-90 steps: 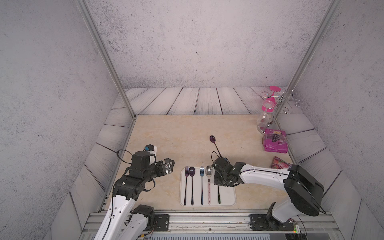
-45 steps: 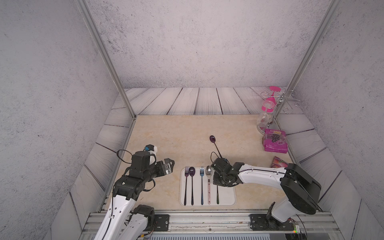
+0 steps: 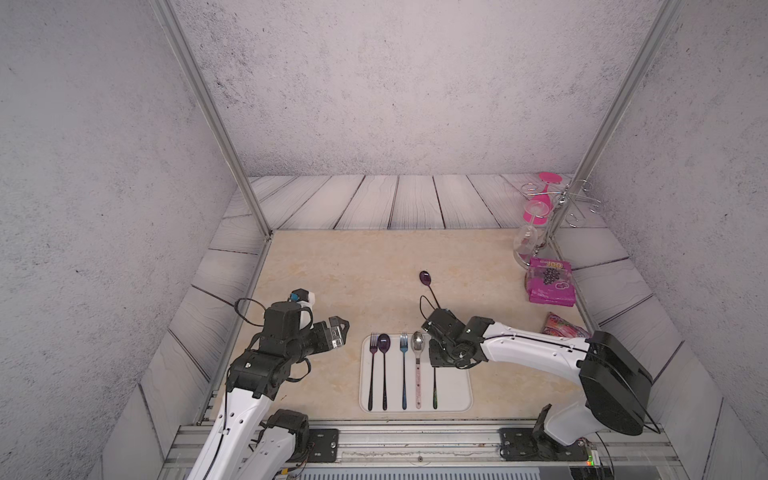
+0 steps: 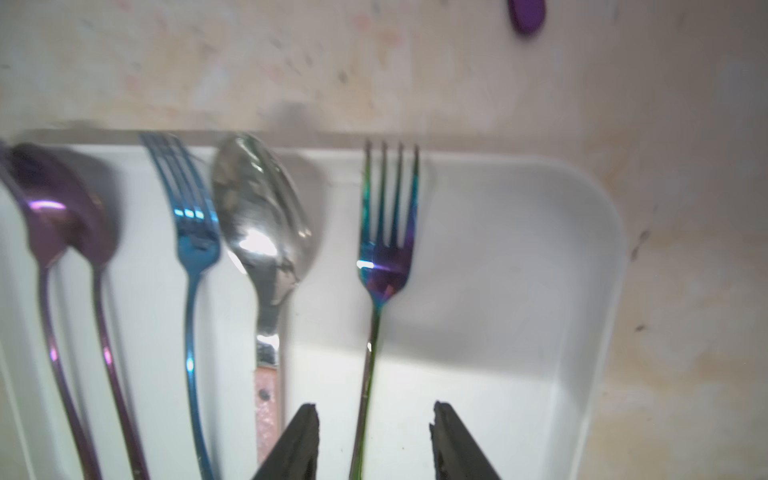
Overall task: Set the spoon and fork side by side
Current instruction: Place the fork on the tray, then pick up the spoon from the center of the board.
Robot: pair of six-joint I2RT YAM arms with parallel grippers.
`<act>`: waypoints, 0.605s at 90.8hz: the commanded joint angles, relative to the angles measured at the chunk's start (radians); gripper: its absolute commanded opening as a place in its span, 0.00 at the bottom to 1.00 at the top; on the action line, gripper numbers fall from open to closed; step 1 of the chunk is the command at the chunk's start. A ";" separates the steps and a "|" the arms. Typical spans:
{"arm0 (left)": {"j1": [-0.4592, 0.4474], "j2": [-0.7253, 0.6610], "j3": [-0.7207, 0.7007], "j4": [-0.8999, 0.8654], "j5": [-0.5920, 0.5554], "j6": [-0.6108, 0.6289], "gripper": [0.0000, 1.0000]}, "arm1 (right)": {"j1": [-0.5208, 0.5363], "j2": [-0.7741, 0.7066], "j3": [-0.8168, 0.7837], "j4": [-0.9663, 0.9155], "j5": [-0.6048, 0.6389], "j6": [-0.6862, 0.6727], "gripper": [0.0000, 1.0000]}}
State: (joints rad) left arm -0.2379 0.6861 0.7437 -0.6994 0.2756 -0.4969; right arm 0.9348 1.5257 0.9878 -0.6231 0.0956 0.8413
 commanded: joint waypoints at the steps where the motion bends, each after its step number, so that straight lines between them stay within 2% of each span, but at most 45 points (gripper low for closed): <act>1: -0.004 -0.001 0.013 -0.010 -0.009 0.012 1.00 | -0.022 -0.013 0.112 -0.114 0.080 -0.254 0.52; 14: -0.005 -0.002 0.016 -0.018 -0.018 0.011 0.99 | -0.135 0.070 0.238 -0.137 0.026 -0.487 0.54; 27: -0.004 0.002 0.019 -0.023 -0.027 0.008 0.99 | -0.249 0.197 0.369 -0.118 -0.064 -0.648 0.55; 40: -0.004 0.011 0.018 -0.017 -0.030 0.005 0.99 | -0.316 0.355 0.506 -0.102 -0.088 -0.740 0.55; 55: -0.004 0.024 0.019 -0.017 -0.031 0.006 0.99 | -0.383 0.523 0.645 -0.103 -0.154 -0.767 0.51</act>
State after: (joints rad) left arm -0.2379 0.7074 0.7437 -0.7078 0.2550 -0.4973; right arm 0.5797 1.9766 1.5642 -0.7036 0.0013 0.1463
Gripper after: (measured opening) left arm 0.994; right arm 0.514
